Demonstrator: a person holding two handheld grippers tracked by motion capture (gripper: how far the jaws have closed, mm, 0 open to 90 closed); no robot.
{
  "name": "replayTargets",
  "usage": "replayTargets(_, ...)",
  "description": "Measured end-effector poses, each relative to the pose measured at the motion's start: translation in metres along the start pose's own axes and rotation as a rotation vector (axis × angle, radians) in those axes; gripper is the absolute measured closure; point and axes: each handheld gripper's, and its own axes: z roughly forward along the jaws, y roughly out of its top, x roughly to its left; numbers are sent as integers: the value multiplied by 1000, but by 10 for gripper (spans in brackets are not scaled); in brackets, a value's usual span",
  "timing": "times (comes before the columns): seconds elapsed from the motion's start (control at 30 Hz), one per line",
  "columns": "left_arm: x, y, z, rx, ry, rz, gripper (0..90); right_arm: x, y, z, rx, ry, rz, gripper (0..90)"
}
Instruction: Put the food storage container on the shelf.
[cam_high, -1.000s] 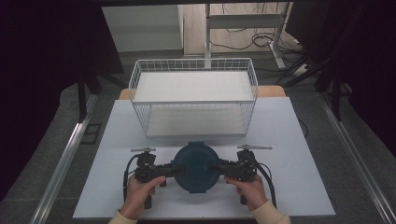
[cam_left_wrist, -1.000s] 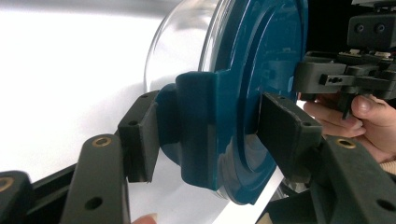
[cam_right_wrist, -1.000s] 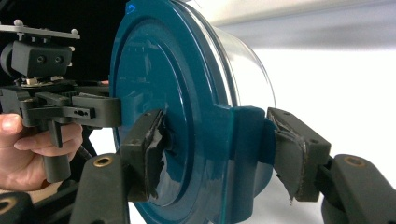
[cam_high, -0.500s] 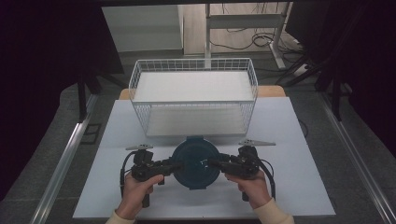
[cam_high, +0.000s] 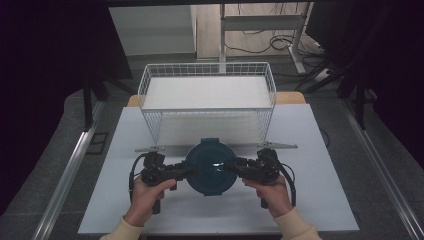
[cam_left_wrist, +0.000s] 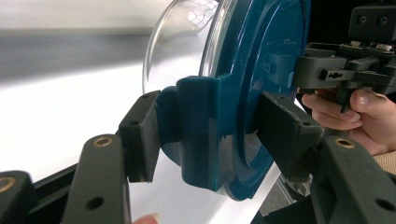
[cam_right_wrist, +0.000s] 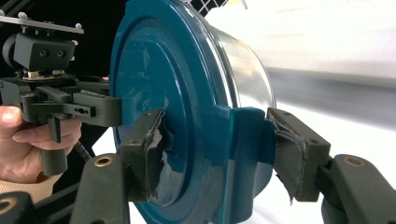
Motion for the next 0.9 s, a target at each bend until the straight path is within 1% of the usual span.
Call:
replayTargets(0.07, -1, 3, 0, 1, -1, 2, 421, 0, 2, -1, -3, 1, -2, 393)
replayTargets(0.1, -4, 8, -1, 0, 3, 13, 421, 1, 6, -3, -13, 1, -10, 393)
replayTargets(0.13, -4, 8, -1, 0, 3, 13, 421, 1, 6, -3, -13, 1, -10, 393)
replayTargets(0.17, -6, 14, -2, -1, 7, 20, 421, 1, 10, -4, -18, 4, -6, 394)
replayTargets(0.23, -9, 19, -3, -5, 7, 23, 422, 2, 15, -6, -20, 6, -5, 393)
replayTargets(0.27, -9, 19, -3, -5, 7, 23, 422, 2, 15, -6, -20, 6, -5, 393)
replayTargets(0.3, -11, 25, -4, -7, 5, 30, 422, 3, 21, -8, -24, 4, -11, 393)
replayTargets(0.33, -11, 25, -4, -7, 5, 30, 422, 3, 21, -8, -24, 4, -11, 393)
replayTargets(0.37, -14, 31, -5, -12, 4, 32, 422, 4, 28, -11, -28, 3, -17, 394)
replayTargets(0.57, -19, 50, -9, -25, 3, 43, 422, 7, 47, -16, -39, 1, -33, 394)
replayTargets(0.6, -19, 50, -9, -25, 3, 43, 422, 7, 47, -16, -39, 1, -33, 394)
replayTargets(0.63, -21, 55, -10, -30, 4, 49, 422, 8, 54, -16, -45, 3, -36, 394)
replayTargets(0.7, -22, 62, -12, -32, 4, 48, 422, 9, 59, -17, -49, 3, -39, 394)
replayTargets(0.73, -22, 62, -12, -32, 4, 48, 422, 9, 62, -17, -55, 4, -40, 394)
replayTargets(0.77, -24, 70, -13, -35, 3, 55, 422, 9, 66, -18, -57, 4, -40, 394)
replayTargets(0.8, -24, 70, -13, -35, 3, 55, 423, 9, 66, -18, -57, 4, -40, 394)
replayTargets(0.83, -24, 76, -15, -38, -8, 59, 424, 11, 73, -19, -62, 3, -50, 394)
replayTargets(0.87, -24, 76, -15, -38, -8, 59, 426, 11, 73, -19, -62, 3, -50, 394)
replayTargets(0.9, -26, 81, -17, -47, -12, 63, 428, 13, 81, -21, -66, 3, -62, 395)
